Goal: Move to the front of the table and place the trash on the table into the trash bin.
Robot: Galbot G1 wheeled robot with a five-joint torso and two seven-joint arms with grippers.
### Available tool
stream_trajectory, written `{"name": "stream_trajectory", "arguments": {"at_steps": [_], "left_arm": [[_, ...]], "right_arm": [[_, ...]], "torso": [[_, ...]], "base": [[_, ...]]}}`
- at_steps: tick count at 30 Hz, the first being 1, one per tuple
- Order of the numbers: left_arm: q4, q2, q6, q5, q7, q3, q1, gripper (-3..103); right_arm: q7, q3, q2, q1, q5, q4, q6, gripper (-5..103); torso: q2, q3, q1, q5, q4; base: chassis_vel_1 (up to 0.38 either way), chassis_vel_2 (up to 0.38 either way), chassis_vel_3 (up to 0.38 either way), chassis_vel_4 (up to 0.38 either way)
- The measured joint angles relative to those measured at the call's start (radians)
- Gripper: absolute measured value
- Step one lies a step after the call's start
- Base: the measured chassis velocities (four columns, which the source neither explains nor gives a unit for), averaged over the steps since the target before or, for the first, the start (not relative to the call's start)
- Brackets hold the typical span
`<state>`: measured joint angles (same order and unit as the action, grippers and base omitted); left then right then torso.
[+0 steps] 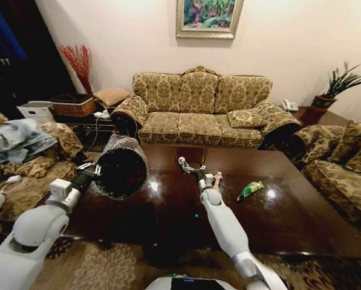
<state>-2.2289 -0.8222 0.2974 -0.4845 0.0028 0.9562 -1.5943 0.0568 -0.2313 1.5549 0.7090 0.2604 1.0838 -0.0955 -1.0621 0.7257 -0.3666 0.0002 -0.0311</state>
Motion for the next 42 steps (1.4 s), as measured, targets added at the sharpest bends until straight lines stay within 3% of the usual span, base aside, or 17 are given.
{"name": "stream_trajectory", "arguments": {"at_steps": [5, 9, 14, 20, 31, 42], "left_arm": [[-0.007, 0.006, 0.001, 0.000, 0.000, -0.001, -0.004, 2], [-0.012, 0.007, 0.003, 0.000, 0.000, -0.002, -0.009, 2], [-0.013, 0.014, 0.004, -0.003, 0.000, -0.003, -0.010, 2], [-0.008, 0.029, 0.004, -0.008, 0.003, -0.016, 0.007, 2], [-0.007, 0.032, 0.004, -0.010, 0.005, -0.012, 0.002, 2], [-0.010, 0.028, 0.003, -0.010, 0.008, -0.009, 0.002, 2]], "right_arm": [[0.006, -0.006, 0.053, -0.069, -0.043, -0.141, -0.005, 100], [0.018, -0.019, 0.056, -0.108, -0.089, -0.236, -0.010, 100], [0.005, -0.073, 0.056, -0.162, -0.174, -0.377, -0.027, 100], [0.046, -0.138, 0.055, -0.223, -0.180, -0.518, -0.051, 100], [0.134, -0.101, 0.054, -0.199, -0.126, -0.497, -0.093, 100], [0.184, -0.076, 0.053, -0.174, -0.154, -0.449, -0.094, 100]], "torso": [[0.000, 0.000, 0.001, -0.0004, -0.0013], [-0.001, -0.001, 0.003, -0.0006, -0.0019], [-0.001, -0.001, 0.003, -0.0004, -0.0010], [0.000, 0.000, 0.001, -0.0003, -0.0004], [0.000, -0.001, 0.002, -0.0002, -0.0012], [0.000, -0.001, 0.002, -0.0001, -0.0010]], "base": [[-0.018, 0.005, 0.020, -0.008], [0.062, 0.018, -0.023, 0.023], [0.060, -0.011, -0.043, 0.038], [0.000, 0.000, 0.000, 0.000], [0.000, 0.000, 0.000, 0.000], [0.000, 0.000, 0.000, 0.000]]}}
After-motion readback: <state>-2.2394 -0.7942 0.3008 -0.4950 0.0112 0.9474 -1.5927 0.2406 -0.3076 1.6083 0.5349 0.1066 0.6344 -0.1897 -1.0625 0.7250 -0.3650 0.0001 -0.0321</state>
